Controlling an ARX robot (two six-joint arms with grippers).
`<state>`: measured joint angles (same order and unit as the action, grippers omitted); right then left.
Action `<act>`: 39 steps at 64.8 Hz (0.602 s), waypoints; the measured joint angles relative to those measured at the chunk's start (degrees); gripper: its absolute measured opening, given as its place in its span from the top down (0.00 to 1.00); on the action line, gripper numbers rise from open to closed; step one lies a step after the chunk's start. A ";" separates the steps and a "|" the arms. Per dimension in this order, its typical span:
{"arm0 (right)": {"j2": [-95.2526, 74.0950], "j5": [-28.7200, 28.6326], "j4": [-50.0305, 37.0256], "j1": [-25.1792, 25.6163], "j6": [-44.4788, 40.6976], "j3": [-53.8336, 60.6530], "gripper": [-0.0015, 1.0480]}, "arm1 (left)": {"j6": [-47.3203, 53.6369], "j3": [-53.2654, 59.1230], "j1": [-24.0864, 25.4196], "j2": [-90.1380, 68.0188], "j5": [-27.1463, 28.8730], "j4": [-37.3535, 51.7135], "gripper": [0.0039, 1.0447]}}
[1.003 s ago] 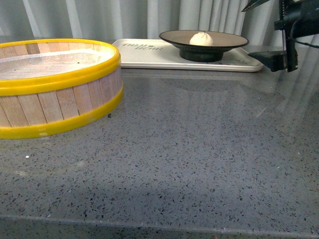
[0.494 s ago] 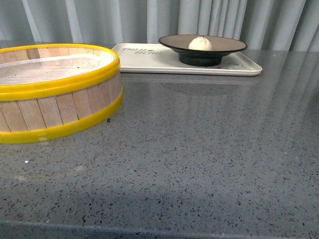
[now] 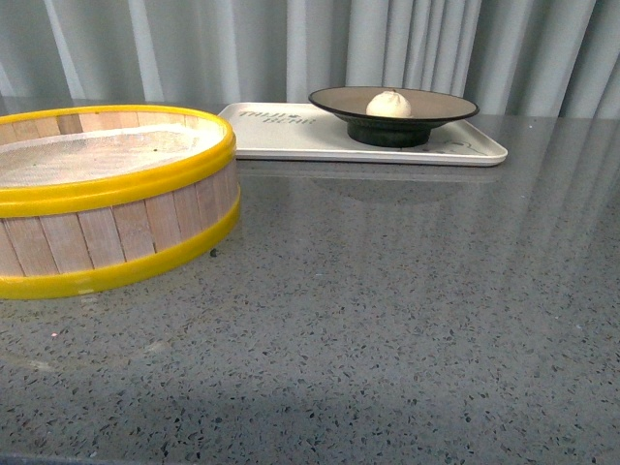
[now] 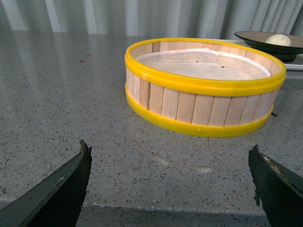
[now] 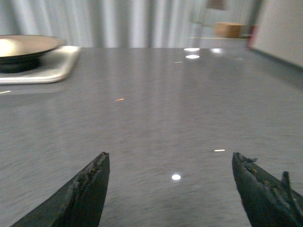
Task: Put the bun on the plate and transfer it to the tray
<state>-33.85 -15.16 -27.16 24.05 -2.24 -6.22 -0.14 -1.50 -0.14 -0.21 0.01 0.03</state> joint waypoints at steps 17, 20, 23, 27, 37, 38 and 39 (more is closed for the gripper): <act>5.49 2.23 -0.24 -10.05 1.62 5.92 0.71 | 0.00 0.00 0.00 0.00 0.02 0.00 0.06; 8.04 3.61 1.84 -11.67 1.62 5.92 0.81 | 0.00 0.00 0.00 0.00 0.00 0.00 0.06; 10.38 4.85 3.72 -13.11 1.62 5.92 0.91 | 0.00 0.00 0.00 0.00 0.00 0.00 0.06; 12.68 6.16 5.84 -14.60 1.62 5.92 0.98 | 0.00 0.00 0.00 0.00 0.02 0.00 0.06; 16.68 11.91 10.05 -18.91 1.64 5.95 0.98 | 0.00 0.00 0.00 0.00 0.00 0.00 0.06; 17.20 13.55 10.58 -20.17 1.66 5.92 0.98 | 0.00 0.00 0.00 0.00 0.00 0.00 0.06; 17.44 14.10 10.78 -20.76 1.66 5.95 0.98 | 0.00 0.00 0.00 0.00 0.00 0.00 0.06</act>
<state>-16.40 -1.06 -16.38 3.29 -0.58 -0.27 -0.14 -1.50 -0.14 -0.21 0.01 0.03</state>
